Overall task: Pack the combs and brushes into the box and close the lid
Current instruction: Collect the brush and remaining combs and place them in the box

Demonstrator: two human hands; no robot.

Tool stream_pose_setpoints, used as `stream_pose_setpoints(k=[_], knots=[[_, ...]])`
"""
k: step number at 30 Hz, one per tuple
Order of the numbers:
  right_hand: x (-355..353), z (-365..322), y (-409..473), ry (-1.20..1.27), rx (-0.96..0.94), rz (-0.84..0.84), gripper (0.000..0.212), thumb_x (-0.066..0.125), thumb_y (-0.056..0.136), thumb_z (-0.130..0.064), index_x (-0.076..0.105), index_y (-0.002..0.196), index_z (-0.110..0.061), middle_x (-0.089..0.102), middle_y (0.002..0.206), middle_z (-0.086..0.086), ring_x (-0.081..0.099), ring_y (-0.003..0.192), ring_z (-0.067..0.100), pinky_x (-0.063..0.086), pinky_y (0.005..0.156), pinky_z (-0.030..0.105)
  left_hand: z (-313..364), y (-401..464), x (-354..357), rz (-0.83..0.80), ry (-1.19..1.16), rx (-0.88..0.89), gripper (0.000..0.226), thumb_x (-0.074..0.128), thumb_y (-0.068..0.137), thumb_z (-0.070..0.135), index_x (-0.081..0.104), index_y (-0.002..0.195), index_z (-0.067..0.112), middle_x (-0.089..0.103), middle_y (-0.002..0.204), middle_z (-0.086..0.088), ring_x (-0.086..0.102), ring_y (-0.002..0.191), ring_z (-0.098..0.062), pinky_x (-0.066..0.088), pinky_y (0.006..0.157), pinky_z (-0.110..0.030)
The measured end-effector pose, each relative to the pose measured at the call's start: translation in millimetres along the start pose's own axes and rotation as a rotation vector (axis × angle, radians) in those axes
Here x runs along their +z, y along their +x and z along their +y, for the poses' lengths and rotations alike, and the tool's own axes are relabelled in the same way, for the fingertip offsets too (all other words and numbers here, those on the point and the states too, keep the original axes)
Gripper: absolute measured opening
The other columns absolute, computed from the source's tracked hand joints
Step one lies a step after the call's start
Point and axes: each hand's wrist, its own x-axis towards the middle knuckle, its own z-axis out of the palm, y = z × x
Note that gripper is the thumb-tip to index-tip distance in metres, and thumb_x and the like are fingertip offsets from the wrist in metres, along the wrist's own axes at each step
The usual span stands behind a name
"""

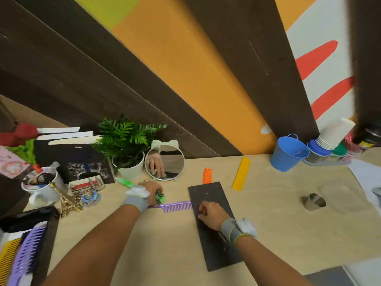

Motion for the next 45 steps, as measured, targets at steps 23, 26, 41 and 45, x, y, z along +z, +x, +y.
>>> stream_pose_setpoints(k=[23,26,41,45], knots=[[6.6,-38.0,39.3,0.553,-0.016,-0.1,0.029,0.049,0.095,-0.023,0.051,0.066,-0.019,0.055,0.065,0.0,0.047,0.051,0.01,0.038,0.041,0.011,8.3,-17.7,-21.8,0.169,-1.439,-0.126,0.013,0.074,0.077,0.018,0.069,0.087,0.012,0.069,0.086,-0.003,0.062,0.088,-0.014,0.048,0.085,-0.026],[12.4,-48.1,47.6,0.443,-0.019,-0.082,0.031,0.05,0.094,-0.022,0.05,0.063,-0.022,0.059,0.071,0.003,0.051,0.054,0.01,0.044,0.05,0.013,-0.5,-28.4,-20.7,0.188,-1.706,-0.139,0.01,0.069,0.082,0.016,0.07,0.09,0.011,0.076,0.073,0.005,0.068,0.073,-0.01,0.057,0.072,-0.021],[29.5,-87.8,70.2,-0.282,-0.128,-0.156,0.041,0.067,0.079,-0.017,0.059,0.118,-0.01,0.056,0.129,0.012,0.061,0.113,0.026,0.05,0.091,0.029,-45.8,-76.4,19.3,0.282,-2.213,-0.416,0.033,0.05,0.091,0.042,0.057,0.073,0.014,0.06,0.043,0.002,0.057,0.033,-0.012,0.047,0.039,-0.018],[29.9,-94.0,76.7,-0.366,-0.124,-0.199,0.044,0.069,0.077,-0.012,0.06,0.119,-0.006,0.058,0.13,0.014,0.063,0.112,0.024,0.052,0.094,0.03,-57.3,-76.2,20.2,0.324,-2.247,-0.494,0.04,0.042,0.093,0.046,0.055,0.073,0.013,0.058,0.039,0.001,0.057,0.03,-0.012,0.046,0.036,-0.016]])
